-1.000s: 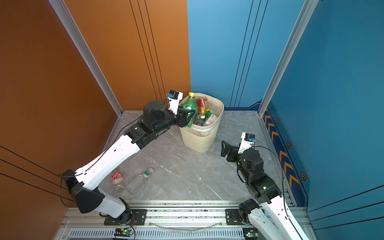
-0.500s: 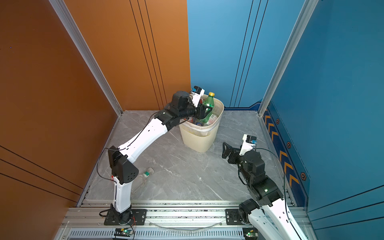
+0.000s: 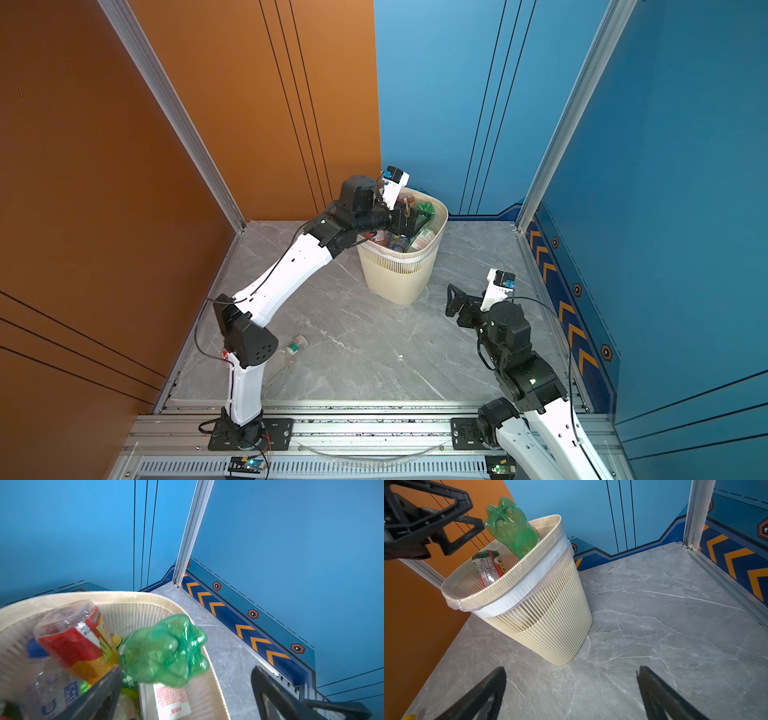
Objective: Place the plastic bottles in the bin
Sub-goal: 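Lift the Sprite bottle with the left gripper over the wastebasket and release it, then withdraw the left gripper while the right gripper reaches to the clear plastic container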
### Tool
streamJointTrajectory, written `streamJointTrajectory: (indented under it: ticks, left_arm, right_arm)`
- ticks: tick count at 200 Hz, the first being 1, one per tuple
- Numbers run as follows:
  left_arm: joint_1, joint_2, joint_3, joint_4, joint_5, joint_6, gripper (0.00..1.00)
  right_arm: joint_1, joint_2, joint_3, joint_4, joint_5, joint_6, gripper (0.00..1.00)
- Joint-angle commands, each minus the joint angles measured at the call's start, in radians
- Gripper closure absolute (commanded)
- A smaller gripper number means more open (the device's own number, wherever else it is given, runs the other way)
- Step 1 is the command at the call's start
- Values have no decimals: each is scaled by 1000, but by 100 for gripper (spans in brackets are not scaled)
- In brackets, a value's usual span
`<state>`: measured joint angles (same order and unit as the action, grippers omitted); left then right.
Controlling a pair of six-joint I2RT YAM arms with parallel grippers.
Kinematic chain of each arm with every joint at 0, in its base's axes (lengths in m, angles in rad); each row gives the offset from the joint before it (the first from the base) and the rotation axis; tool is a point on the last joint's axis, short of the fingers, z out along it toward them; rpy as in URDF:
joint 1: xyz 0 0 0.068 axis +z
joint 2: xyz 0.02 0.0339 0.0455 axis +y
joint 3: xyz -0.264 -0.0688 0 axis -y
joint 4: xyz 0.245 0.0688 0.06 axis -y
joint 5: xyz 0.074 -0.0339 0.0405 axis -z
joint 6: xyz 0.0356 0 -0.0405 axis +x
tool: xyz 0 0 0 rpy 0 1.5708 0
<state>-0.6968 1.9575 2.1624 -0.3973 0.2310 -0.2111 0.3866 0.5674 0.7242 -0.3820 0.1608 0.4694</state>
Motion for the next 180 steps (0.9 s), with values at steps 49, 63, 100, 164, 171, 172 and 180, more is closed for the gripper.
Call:
streamJointTrajectory:
  ticks: [49,63,100,164,171,172,180]
  left_arm:
    - [13,-706,-888,326,-424,49,2]
    - [50,-847,-1096,342,-470,-23,2]
    - [176,-1129,-1397,221,-468,-158,2]
    - [276,-1334,-1488,39,-486,-189,2]
    - [283,-1347,-1487,28,-485,-191,2]
    - [284,-1348,-1488,26,-484,-191,2]
    - [292,-1359,-1485,11,-490,-193,2]
  right_arm:
    - [-5,32,-27,13,-43,36,0]
    - [-1,52,-28,18,-53,47,0]
    - [42,125,-29,58,-72,52,0]
    - [333,314,58,131,2,-67,0]
    - [375,350,76,145,-14,-96,0]
    - [380,355,78,148,-18,-101,0]
    - [422,404,100,165,-49,-142,0]
